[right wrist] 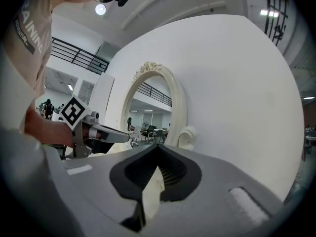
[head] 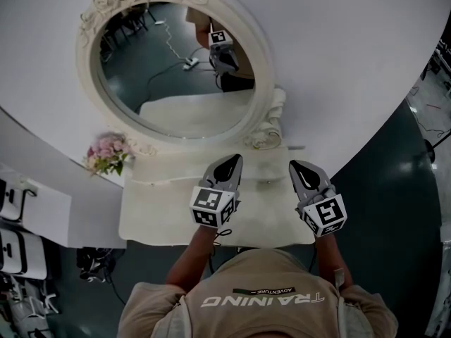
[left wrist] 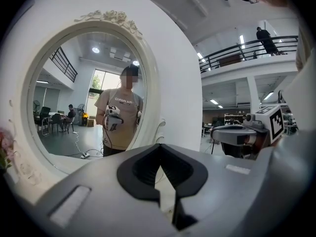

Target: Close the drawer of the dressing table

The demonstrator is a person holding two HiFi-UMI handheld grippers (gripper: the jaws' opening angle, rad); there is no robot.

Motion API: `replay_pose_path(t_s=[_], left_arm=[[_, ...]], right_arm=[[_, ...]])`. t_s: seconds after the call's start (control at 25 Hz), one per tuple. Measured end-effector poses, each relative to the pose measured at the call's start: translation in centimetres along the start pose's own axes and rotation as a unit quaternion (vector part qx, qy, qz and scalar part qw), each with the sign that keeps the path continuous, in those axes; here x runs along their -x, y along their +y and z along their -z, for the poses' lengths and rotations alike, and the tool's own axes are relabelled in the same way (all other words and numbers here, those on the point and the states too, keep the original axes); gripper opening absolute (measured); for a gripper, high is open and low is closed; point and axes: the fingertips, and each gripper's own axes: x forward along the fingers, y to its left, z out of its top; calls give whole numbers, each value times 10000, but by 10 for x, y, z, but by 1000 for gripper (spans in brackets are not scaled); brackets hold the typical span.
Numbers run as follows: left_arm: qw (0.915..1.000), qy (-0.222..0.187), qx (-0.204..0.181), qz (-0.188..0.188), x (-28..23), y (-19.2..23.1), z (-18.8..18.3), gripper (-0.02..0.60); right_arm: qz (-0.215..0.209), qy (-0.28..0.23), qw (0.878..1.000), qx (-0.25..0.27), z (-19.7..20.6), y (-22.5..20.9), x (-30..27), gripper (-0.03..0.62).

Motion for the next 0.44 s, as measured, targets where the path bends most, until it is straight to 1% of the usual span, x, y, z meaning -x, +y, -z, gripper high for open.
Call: replay_pose_path(t_s=[0.44], left_arm=[[10000,36,39,-15,-4,-2,4,18]], right_arm=[[62,29,10000,-3,5,-6,3,2]])
